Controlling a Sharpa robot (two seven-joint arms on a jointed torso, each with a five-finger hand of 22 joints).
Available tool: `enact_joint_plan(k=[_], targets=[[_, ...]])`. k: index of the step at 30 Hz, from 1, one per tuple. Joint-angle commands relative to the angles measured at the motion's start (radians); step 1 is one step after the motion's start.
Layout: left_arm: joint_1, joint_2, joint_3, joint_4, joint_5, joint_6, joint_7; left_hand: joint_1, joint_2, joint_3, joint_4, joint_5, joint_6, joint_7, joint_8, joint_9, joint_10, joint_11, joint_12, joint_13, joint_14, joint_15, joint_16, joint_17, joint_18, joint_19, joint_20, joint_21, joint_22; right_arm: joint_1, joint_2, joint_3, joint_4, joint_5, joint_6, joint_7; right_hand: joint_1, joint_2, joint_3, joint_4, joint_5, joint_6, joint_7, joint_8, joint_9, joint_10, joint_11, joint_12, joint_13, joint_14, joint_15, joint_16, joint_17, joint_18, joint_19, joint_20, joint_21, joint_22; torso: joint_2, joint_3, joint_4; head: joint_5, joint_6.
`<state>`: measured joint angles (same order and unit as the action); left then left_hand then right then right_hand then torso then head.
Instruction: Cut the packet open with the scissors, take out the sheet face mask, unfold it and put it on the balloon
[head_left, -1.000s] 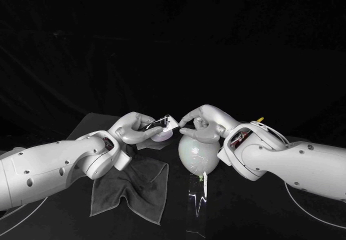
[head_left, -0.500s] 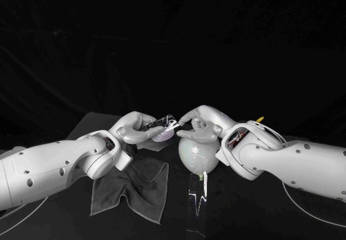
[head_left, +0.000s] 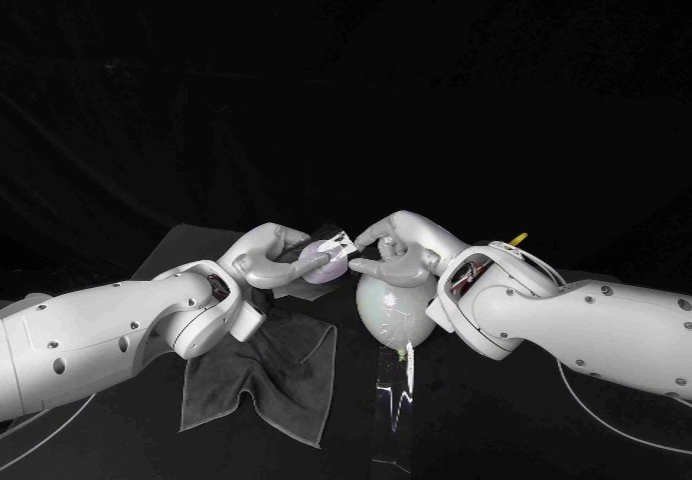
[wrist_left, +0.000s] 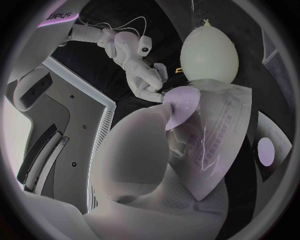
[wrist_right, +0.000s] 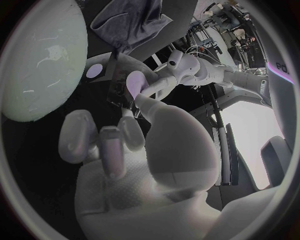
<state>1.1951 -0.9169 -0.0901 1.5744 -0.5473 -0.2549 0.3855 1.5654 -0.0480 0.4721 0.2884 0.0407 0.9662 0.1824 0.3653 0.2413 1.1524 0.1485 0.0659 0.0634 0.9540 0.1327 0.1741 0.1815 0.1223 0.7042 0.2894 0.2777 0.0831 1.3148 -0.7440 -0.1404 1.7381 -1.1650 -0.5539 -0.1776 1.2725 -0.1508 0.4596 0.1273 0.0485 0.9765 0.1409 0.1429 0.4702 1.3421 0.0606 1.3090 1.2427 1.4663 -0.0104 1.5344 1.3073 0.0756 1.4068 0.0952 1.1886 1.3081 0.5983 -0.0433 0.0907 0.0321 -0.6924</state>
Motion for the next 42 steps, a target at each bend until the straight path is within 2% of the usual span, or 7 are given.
enact_joint_plan(k=[1, 8, 11, 14, 24, 33, 42], targets=[[0.002, 0.005, 0.002, 0.001, -0.009, 0.017, 0.019, 0.002, 0.009, 0.006, -0.003, 0.007, -0.008, 0.002, 0.004, 0.001, -0.006, -0.002, -0.005, -0.001, -0.007, 0.002, -0.005, 0.001, -0.002, 0.006, 0.0, -0.004, -0.001, -0.001, 0.003, 0.0, 0.007, 0.066, -0.024, 0.049, 0.023, 0.025, 0.017, -0.007, 0.0, 0.027, -0.009, 0.017, 0.007, 0.023, -0.009, 0.022, 0.027, 0.072, -0.004, 0.004, 0.108, 0.001, 0.003, 0.0, 0.012, 0.162, 0.0, 0.0, -0.001, 0.0, 0.0], [0.002, 0.007, 0.002, -0.003, -0.012, 0.017, 0.018, 0.002, 0.009, 0.007, -0.003, 0.007, -0.008, 0.002, 0.004, 0.001, -0.007, -0.002, -0.005, -0.001, -0.007, 0.002, -0.005, 0.001, -0.003, 0.005, 0.0, -0.005, -0.001, -0.001, 0.0, 0.0, 0.007, 0.137, -0.049, 0.069, 0.066, 0.043, 0.034, -0.036, 0.0, 0.084, -0.036, 0.06, 0.029, 0.056, -0.031, 0.057, 0.071, 0.073, -0.021, 0.005, 0.114, 0.0, 0.007, -0.012, 0.02, 0.164, -0.001, 0.0007, -0.0001, 0.0, 0.0], [0.002, 0.007, 0.002, -0.005, -0.013, 0.017, 0.018, 0.002, 0.009, 0.007, -0.003, 0.007, -0.008, 0.002, 0.004, 0.001, -0.007, -0.002, -0.005, -0.001, -0.007, 0.002, -0.005, 0.001, -0.003, 0.005, 0.0, -0.005, -0.001, -0.001, -0.003, 0.0, 0.008, 0.149, -0.051, 0.07, 0.07, 0.042, 0.031, -0.046, 0.0, 0.098, -0.051, 0.085, 0.049, 0.064, -0.044, 0.065, 0.081, 0.073, -0.034, 0.005, 0.115, 0.0, 0.008, -0.024, 0.022, 0.164, -0.001, 0.0005, -0.0001, -0.001, 0.001], [0.002, 0.007, 0.002, -0.007, -0.013, 0.017, 0.018, 0.002, 0.009, 0.007, -0.003, 0.007, -0.008, 0.002, 0.004, 0.001, -0.007, -0.002, -0.005, -0.001, -0.007, 0.002, -0.005, 0.001, -0.003, 0.005, 0.0, -0.005, -0.001, -0.001, -0.007, 0.0, 0.01, 0.158, -0.051, 0.069, 0.068, 0.036, 0.027, -0.049, 0.0, 0.096, -0.054, 0.094, 0.058, 0.063, -0.048, 0.063, 0.08, 0.074, -0.037, 0.005, 0.117, -0.001, 0.008, -0.029, 0.021, 0.164, -0.001, 0.0002, -0.0005, -0.001, 0.002], [0.002, 0.011, 0.002, -0.006, -0.013, 0.018, 0.019, 0.002, 0.009, 0.007, -0.003, 0.007, -0.008, 0.002, 0.004, 0.001, -0.007, -0.002, -0.005, -0.001, -0.007, 0.002, -0.005, 0.001, -0.003, 0.005, 0.0, -0.005, -0.001, -0.001, 0.005, 0.0, 0.004, 0.164, -0.003, 0.051, 0.038, 0.011, 0.005, -0.039, 0.0, 0.055, -0.04, 0.092, 0.071, 0.04, -0.038, 0.035, 0.054, 0.073, -0.033, 0.003, 0.113, 0.001, 0.0, -0.031, 0.004, 0.159, 0.0, -0.0002, 0.0005, -0.005, 0.001], [0.002, 0.014, 0.002, -0.004, -0.013, 0.019, 0.021, 0.002, 0.009, 0.007, -0.003, 0.007, -0.008, 0.002, 0.004, 0.001, -0.007, -0.002, -0.005, -0.001, -0.007, 0.002, -0.005, 0.001, -0.003, 0.005, 0.0, -0.005, -0.001, -0.001, 0.022, 0.0, -0.003, 0.165, 0.031, 0.043, -0.006, -0.022, -0.035, -0.009, 0.0, -0.015, -0.01, 0.055, 0.056, 0.012, -0.012, 0.004, 0.024, 0.07, -0.012, 0.0, 0.105, 0.004, -0.014, -0.018, -0.023, 0.152, 0.0, -0.0007, 0.0003, -0.006, -0.001], [0.002, 0.013, 0.002, -0.002, -0.013, 0.02, 0.022, 0.003, 0.01, 0.009, -0.004, 0.007, -0.009, 0.002, 0.005, 0.002, -0.007, -0.002, -0.005, -0.001, -0.008, 0.003, -0.006, 0.002, -0.003, 0.005, 0.0, -0.005, -0.002, -0.001, 0.03, 0.0, -0.009, 0.17, 0.036, 0.045, -0.012, -0.023, -0.047, 0.002, 0.0, -0.025, -0.004, 0.047, 0.051, 0.01, -0.006, 0.002, 0.024, 0.07, -0.005, 0.0, 0.106, 0.004, -0.016, -0.012, -0.026, 0.151, 0.0, 0.0, 0.0004, -0.007, 0.0]])
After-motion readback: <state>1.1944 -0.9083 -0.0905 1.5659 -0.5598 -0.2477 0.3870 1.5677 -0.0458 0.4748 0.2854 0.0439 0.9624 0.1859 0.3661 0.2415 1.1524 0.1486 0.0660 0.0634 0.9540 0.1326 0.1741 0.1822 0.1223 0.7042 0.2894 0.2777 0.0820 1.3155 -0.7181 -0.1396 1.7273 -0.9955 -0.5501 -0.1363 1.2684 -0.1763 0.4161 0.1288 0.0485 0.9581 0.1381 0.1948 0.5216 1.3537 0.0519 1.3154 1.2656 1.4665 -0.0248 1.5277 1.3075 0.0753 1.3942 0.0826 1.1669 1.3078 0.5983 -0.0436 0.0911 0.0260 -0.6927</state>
